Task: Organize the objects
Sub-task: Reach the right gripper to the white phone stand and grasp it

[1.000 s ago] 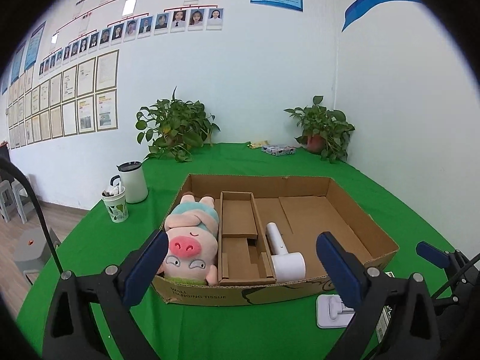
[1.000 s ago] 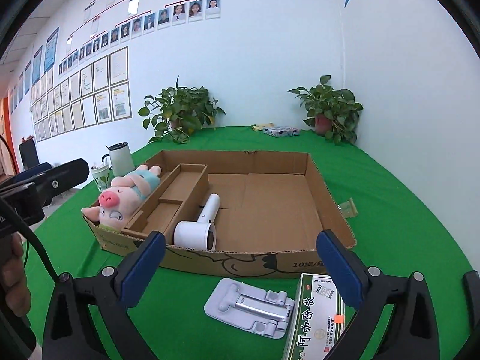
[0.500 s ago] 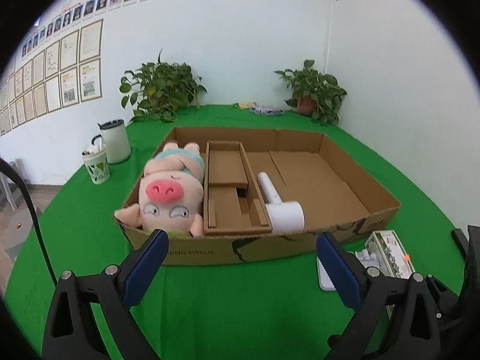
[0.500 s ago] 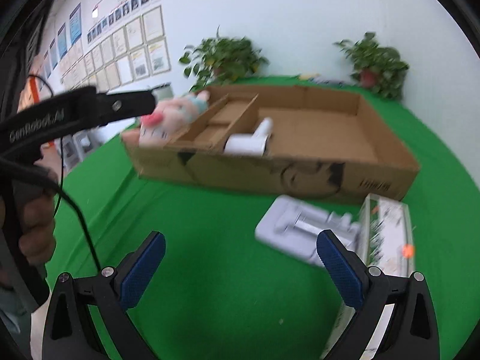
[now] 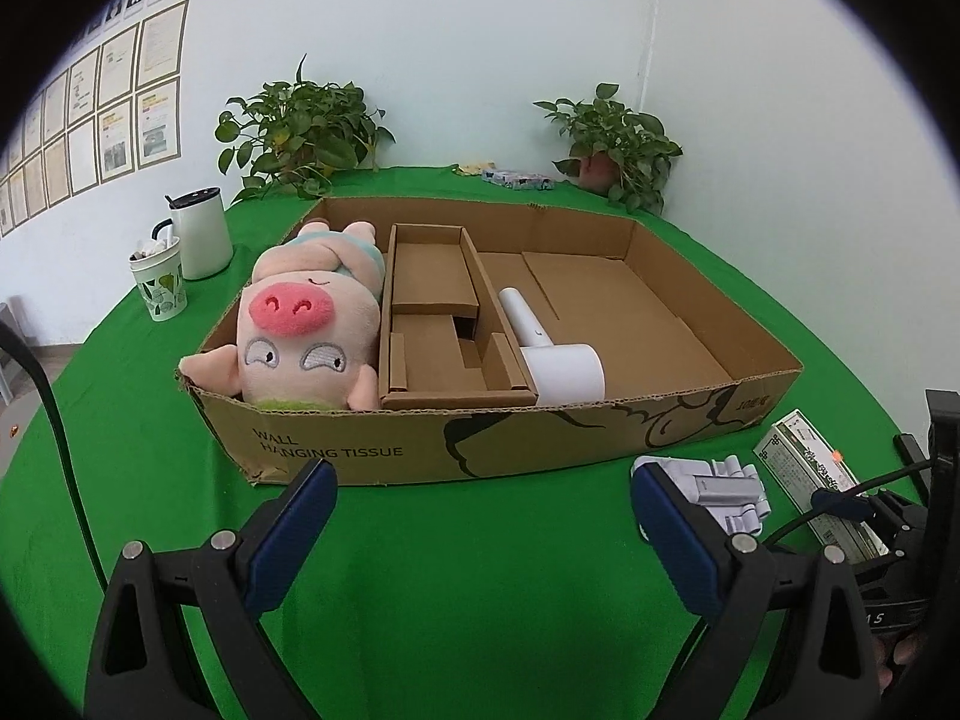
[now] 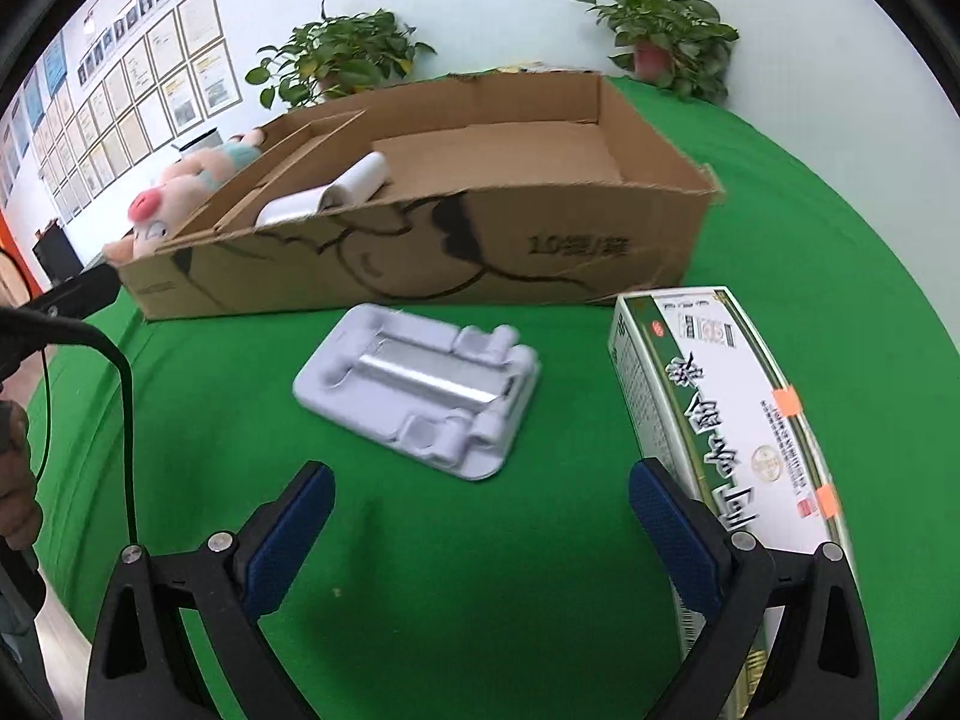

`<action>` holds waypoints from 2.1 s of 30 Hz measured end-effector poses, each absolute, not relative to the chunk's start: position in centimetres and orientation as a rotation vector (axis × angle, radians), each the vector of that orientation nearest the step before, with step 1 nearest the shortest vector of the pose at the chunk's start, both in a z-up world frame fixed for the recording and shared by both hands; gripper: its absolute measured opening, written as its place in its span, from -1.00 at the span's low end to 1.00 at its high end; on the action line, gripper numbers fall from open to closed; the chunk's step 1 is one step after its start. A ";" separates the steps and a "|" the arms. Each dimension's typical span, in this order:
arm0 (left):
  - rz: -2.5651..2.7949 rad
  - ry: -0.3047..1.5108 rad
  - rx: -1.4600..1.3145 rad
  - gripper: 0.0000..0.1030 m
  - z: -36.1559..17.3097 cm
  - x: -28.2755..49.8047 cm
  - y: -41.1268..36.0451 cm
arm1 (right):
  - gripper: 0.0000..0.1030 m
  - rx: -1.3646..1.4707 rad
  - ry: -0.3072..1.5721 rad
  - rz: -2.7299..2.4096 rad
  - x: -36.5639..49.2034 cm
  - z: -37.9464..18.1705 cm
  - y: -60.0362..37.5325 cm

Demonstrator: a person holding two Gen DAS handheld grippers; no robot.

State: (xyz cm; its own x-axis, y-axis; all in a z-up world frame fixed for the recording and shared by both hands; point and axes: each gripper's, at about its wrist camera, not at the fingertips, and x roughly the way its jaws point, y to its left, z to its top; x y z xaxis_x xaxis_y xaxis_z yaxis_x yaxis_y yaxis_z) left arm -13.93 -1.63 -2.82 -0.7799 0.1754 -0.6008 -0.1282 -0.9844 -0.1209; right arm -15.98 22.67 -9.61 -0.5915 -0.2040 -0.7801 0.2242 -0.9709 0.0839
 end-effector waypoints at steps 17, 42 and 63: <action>2.783 -0.139 -1.004 0.91 -3.3 -13.3 -3.2 | 0.93 1.329 0.163 -2.260 -21.8 -10.0 16.5; 2.180 -0.522 -1.282 0.78 -7.7 -16.9 -2.0 | 0.76 1.333 0.017 -2.355 -13.5 -10.4 13.4; 1.942 -0.602 -1.378 0.27 -10.4 -13.8 2.2 | 0.31 1.226 0.214 -2.516 -11.4 -11.2 11.8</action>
State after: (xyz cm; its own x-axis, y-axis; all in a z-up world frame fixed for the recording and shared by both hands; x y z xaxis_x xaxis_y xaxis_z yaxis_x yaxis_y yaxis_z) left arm -13.76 2.19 -10.38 -0.2155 0.7448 -0.6315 -0.2570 -0.6672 -0.6992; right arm -11.44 11.78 -11.17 -0.5737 -0.2298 -0.7861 0.3591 -0.9332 0.0107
